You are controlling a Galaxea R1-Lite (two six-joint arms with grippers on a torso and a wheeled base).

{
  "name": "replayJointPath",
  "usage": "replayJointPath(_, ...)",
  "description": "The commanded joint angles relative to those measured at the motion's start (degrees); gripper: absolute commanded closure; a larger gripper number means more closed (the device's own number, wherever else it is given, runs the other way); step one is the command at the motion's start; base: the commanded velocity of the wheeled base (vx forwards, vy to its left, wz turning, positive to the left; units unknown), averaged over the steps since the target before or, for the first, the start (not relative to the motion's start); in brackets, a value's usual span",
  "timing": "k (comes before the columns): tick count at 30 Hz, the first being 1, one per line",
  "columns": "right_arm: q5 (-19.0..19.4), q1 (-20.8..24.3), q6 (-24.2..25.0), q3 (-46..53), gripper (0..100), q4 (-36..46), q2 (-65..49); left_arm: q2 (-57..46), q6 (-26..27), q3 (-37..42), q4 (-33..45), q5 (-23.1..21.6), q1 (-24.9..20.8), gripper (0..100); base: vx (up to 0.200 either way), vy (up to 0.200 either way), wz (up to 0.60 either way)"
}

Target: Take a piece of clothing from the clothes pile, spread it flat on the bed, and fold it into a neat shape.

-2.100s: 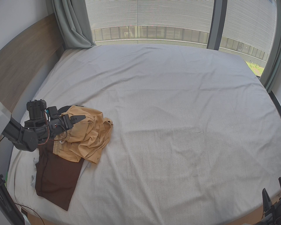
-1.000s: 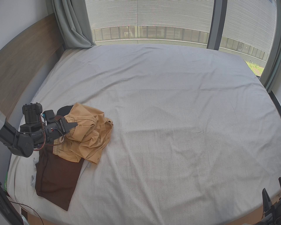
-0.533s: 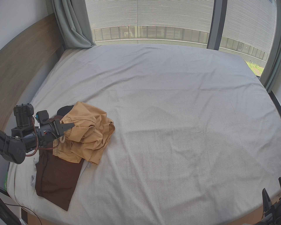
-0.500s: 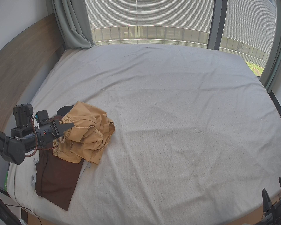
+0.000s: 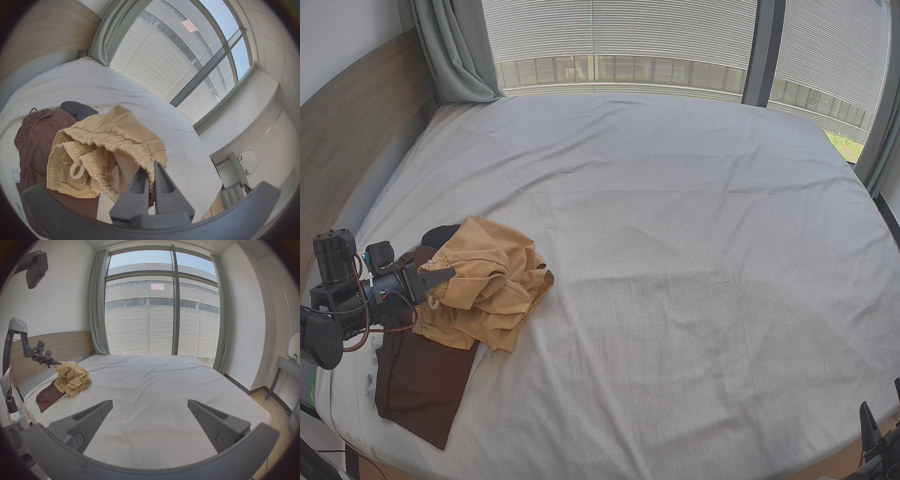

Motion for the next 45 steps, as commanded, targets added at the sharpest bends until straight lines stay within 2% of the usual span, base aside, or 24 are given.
replayJointPath(1, 0.01, 0.0, 0.01, 0.92, 0, -0.01, -0.93, -1.76, 1.11, 1.92, -0.05, -0.86, -0.01, 100, 0.0, 0.0, 0.0)
replayJointPath(7, 0.01, 0.0, -0.08, 0.92, 0, -0.01, -0.93, -2.81, 7.35, 4.47, -0.14, -4.29, -0.36, 100, 0.0, 0.0, 0.0)
replayJointPath(10, 0.01, 0.0, -0.08, 0.92, 0, -0.01, -0.93, -3.08, 8.5, 5.35, -0.22, -4.73, -0.8, 100, 0.0, 0.0, 0.0)
replayJointPath(17, 0.01, 0.0, -0.08, 0.92, 0, -0.01, -0.93, -5.8, 8.5, 8.16, -0.49, -4.64, -5.81, 100, 0.0, 0.0, 0.0)
replayJointPath(24, 0.01, 0.0, 0.01, 0.92, 0, -0.01, -0.93, -6.07, 8.41, 8.16, -0.49, -4.2, -9.06, 100, 0.0, 0.0, 0.0)
replayJointPath(32, 0.01, 0.0, 0.01, 0.92, 0, -0.01, -0.93, -6.24, 8.23, 8.33, -0.58, -3.15, -14.78, 100, 0.0, 0.0, 0.0)
replayJointPath(36, 0.01, 0.0, 0.01, 0.92, 0, -0.01, -0.93, -6.68, 6.04, 8.16, -0.58, -2.0, -17.15, 100, 0.0, 0.0, 0.0)
replayJointPath(40, 0.01, 0.0, -0.08, 0.92, 0, -0.01, -0.93, -9.14, -2.05, 7.1, -0.84, 1.69, -22.95, 100, 0.0, 0.0, 0.0)
replayJointPath(45, 0.01, 0.0, 0.01, 0.92, 0, -0.01, -0.93, -9.49, -5.92, 6.66, -3.04, 5.29, -26.91, 100, 0.0, 0.0, 0.0)
